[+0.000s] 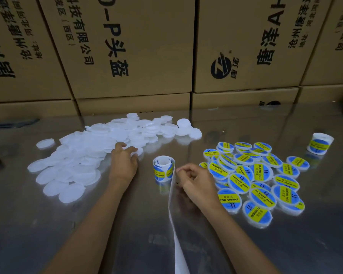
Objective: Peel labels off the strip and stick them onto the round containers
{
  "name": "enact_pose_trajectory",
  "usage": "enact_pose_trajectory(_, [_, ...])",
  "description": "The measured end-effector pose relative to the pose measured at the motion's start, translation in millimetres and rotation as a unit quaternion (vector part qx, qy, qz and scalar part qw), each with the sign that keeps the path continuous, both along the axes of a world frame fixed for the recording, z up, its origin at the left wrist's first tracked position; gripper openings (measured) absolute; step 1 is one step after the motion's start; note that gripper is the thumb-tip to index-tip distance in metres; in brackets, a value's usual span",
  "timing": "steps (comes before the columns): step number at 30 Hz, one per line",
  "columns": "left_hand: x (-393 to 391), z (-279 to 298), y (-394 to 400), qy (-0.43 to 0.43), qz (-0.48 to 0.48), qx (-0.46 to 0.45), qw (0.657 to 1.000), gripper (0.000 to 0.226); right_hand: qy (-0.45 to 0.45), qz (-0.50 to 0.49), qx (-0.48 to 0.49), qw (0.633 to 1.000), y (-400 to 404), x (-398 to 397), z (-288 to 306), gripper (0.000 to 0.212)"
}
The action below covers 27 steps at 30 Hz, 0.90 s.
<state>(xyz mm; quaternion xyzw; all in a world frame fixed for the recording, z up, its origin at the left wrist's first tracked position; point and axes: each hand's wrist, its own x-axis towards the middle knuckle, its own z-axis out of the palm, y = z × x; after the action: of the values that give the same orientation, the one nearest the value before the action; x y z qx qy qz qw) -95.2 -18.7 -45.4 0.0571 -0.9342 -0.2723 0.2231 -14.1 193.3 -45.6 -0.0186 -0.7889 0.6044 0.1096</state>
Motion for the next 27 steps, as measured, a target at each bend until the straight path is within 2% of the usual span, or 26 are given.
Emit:
enact_pose_trajectory(6, [14,2,1,0.052,-0.019,0.111,0.992,0.025,-0.015,0.003,-0.025,1.0,-1,3,6,0.012])
enact_pose_trajectory(12, [61,16,26,0.191,-0.077,0.136,0.969,0.026,0.004,0.004,-0.065,0.998,0,11,16,0.023])
enact_pose_trajectory(16, [93,30,47,0.225,-0.143,0.126,0.956,0.028,-0.005,0.026,-0.161,0.987,2,20,29,0.033])
enact_pose_trajectory(20, [120,39,67,0.233,-0.226,0.152,0.934,0.027,-0.03,0.082,-0.225,0.97,2,28,39,0.033])
enact_pose_trajectory(23, [132,38,78,0.22,-0.242,0.165,0.93,0.028,-0.034,0.132,-0.253,0.958,4,32,42,0.025])
enact_pose_trajectory(25, [133,38,82,0.194,-0.233,0.231,0.924,0.036,-0.03,0.155,-0.257,0.953,6,32,43,0.023])
enact_pose_trajectory(27, [132,41,83,0.133,-0.238,0.347,0.897,0.044,-0.021,0.178,-0.232,0.956,8,32,43,0.022])
